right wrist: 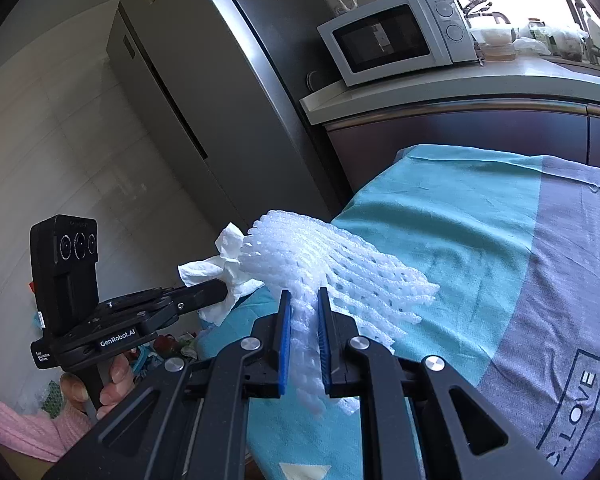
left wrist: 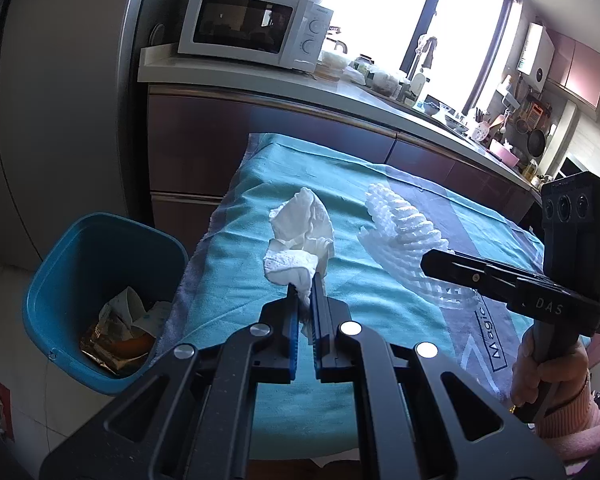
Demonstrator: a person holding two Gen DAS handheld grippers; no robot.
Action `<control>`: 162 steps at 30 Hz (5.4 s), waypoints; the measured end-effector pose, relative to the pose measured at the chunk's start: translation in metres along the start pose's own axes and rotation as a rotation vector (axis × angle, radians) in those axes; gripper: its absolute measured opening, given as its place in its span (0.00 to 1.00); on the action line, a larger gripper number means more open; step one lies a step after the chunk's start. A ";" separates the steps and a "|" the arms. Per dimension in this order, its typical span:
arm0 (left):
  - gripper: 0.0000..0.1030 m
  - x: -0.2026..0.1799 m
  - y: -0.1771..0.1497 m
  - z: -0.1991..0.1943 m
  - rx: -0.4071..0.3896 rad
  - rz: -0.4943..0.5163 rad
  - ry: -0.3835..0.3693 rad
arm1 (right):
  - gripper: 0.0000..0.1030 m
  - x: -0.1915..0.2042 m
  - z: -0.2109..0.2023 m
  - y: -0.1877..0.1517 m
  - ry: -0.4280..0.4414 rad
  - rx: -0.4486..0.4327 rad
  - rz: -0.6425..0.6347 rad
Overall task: Collect trash
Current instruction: 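Lift the tissue and foam net and carry both toward the teal bin, then hold the tissue and foam net above the teal bin with both tools, then open the left tool over the bin while the right tool releases the foam net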
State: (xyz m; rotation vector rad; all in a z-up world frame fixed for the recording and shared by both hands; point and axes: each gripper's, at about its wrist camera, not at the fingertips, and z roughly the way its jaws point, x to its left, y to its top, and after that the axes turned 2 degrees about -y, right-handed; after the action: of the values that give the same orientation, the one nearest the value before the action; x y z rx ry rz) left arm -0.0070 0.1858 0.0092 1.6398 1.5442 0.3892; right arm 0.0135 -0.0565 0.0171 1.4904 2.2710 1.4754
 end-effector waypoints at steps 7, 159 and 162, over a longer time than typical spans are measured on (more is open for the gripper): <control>0.06 0.011 0.003 -0.006 -0.011 -0.016 0.020 | 0.11 0.004 0.007 0.005 0.018 0.008 -0.016; 0.06 0.176 -0.026 0.016 0.045 -0.349 0.345 | 0.14 0.099 0.222 0.047 0.173 0.362 -0.144; 0.07 0.177 -0.027 0.020 0.049 -0.355 0.347 | 0.14 0.096 0.225 0.045 0.170 0.377 -0.130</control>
State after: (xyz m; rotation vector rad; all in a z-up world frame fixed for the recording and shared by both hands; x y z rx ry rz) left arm 0.0236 0.3412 -0.0774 1.3431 2.0762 0.4607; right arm 0.1045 0.1692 -0.0321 1.2999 2.8138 1.2318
